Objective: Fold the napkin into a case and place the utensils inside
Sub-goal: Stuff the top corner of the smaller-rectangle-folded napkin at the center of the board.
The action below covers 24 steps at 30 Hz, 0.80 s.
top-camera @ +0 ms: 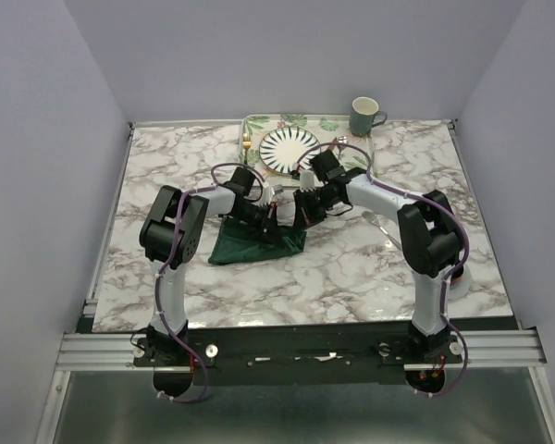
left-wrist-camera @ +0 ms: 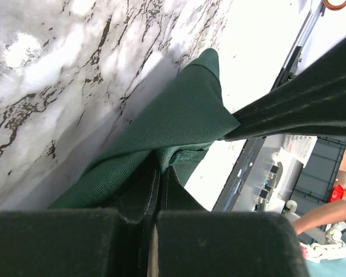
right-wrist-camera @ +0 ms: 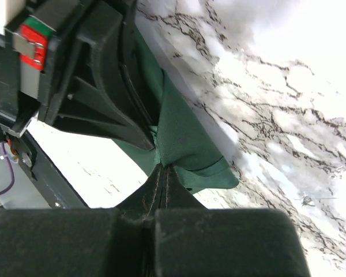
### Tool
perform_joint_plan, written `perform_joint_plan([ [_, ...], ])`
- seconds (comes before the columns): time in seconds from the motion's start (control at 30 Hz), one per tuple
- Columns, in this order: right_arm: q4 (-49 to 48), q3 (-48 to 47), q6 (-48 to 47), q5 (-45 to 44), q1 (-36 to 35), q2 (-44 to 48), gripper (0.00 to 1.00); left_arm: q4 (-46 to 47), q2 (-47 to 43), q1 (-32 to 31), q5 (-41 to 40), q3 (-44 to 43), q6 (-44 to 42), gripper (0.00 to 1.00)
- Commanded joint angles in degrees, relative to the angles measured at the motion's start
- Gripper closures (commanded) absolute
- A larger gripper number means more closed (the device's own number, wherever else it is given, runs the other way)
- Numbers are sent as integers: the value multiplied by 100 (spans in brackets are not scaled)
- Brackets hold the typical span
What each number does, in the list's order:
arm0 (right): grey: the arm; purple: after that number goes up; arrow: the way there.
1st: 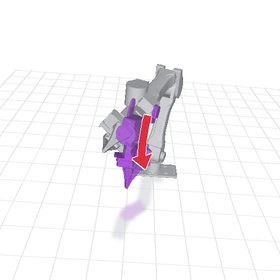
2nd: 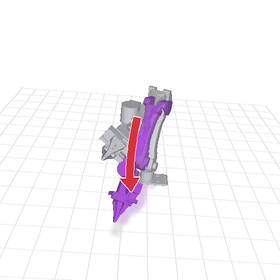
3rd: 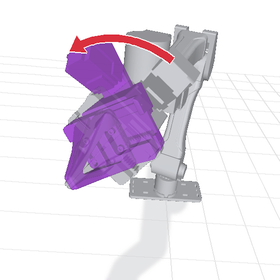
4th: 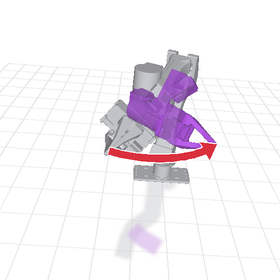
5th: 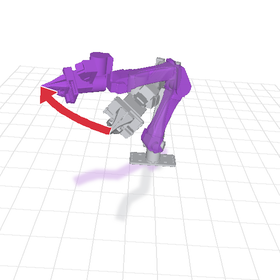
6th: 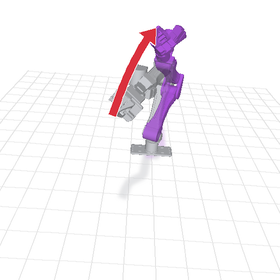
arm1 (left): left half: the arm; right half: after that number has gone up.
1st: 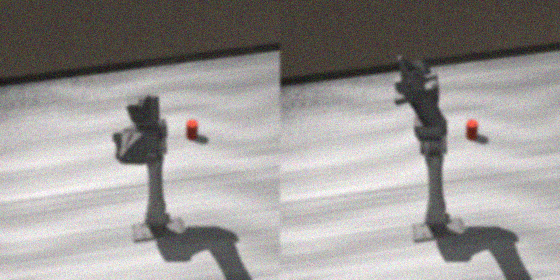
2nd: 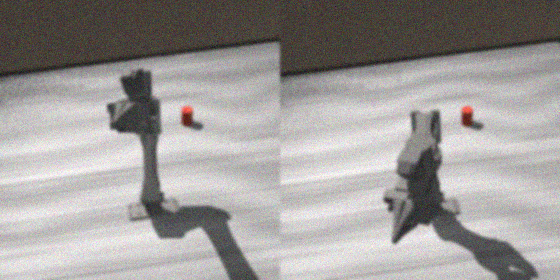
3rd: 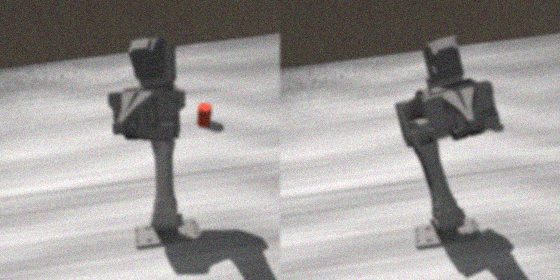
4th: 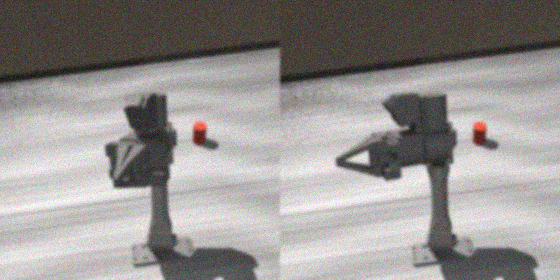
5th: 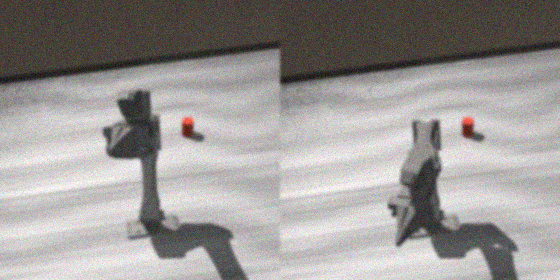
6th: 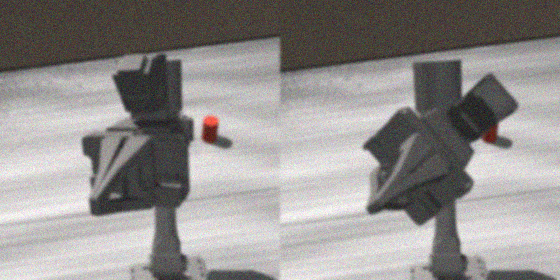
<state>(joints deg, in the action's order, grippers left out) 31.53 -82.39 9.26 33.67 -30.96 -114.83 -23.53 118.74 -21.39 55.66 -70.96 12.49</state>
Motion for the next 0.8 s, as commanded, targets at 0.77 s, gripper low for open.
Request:
perform_joint_plan([
  [0.77, 450, -453, -363, -730, 29, -681, 99, -267, 782, -41, 287, -1148, 657, 97],
])
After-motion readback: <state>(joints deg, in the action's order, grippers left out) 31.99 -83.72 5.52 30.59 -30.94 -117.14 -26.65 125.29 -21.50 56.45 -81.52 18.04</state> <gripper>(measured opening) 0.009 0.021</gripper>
